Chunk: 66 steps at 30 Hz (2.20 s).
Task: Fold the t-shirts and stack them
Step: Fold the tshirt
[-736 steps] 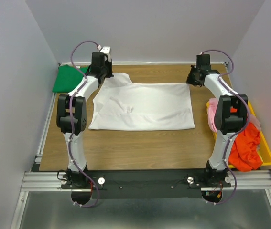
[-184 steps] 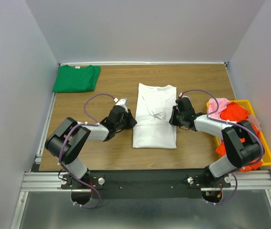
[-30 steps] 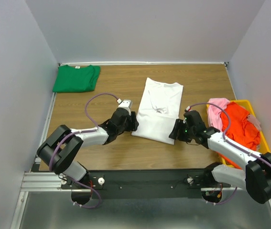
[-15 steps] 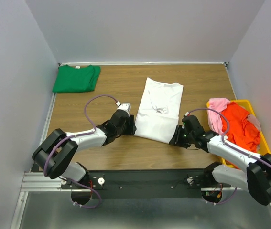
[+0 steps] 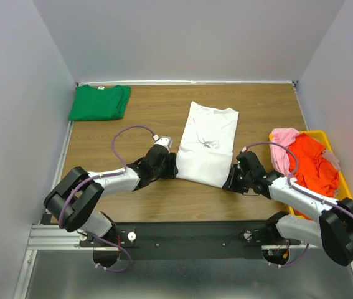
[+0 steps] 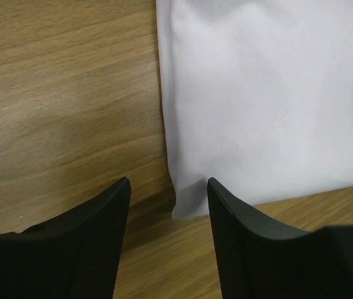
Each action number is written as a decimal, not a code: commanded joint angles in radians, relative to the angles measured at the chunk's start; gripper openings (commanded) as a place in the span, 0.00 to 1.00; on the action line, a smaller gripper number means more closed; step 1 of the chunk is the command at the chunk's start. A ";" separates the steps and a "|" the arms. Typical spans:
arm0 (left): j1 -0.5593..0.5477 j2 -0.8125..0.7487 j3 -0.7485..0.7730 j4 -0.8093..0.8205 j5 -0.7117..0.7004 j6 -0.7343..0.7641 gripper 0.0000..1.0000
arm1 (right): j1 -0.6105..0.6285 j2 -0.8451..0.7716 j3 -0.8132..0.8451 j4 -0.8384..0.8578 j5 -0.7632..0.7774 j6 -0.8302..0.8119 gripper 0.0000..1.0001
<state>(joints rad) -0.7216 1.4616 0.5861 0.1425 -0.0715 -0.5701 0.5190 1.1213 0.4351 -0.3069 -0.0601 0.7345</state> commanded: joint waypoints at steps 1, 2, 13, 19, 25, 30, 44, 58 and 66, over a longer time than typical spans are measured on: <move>-0.002 -0.004 -0.019 0.037 0.027 -0.007 0.60 | 0.007 0.018 -0.012 0.009 0.055 0.002 0.33; -0.002 -0.003 -0.020 0.039 0.035 -0.007 0.60 | 0.007 0.023 -0.010 0.011 0.055 0.000 0.33; -0.002 0.017 -0.057 0.077 0.108 -0.051 0.45 | 0.007 0.060 -0.004 0.028 0.055 -0.010 0.28; -0.004 0.031 -0.068 0.081 0.131 -0.070 0.40 | 0.009 0.061 0.001 0.029 0.055 -0.007 0.27; -0.004 0.031 -0.084 0.088 0.153 -0.080 0.33 | 0.009 0.068 0.001 0.031 0.055 -0.012 0.24; -0.004 0.034 -0.091 0.106 0.156 -0.082 0.01 | 0.009 0.054 0.011 0.023 0.033 -0.018 0.06; -0.018 -0.337 -0.124 -0.061 0.113 -0.160 0.00 | 0.010 -0.120 0.155 -0.268 0.032 -0.058 0.00; -0.203 -0.768 -0.120 -0.334 -0.019 -0.369 0.00 | 0.035 -0.367 0.356 -0.508 0.037 -0.035 0.00; -0.210 -0.744 -0.103 -0.230 -0.050 -0.356 0.00 | 0.035 -0.313 0.461 -0.456 0.303 -0.084 0.00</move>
<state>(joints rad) -0.9253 0.6823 0.4767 -0.1352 -0.0757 -0.9230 0.5510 0.7712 0.8639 -0.7643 0.0532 0.6800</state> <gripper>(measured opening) 0.008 0.009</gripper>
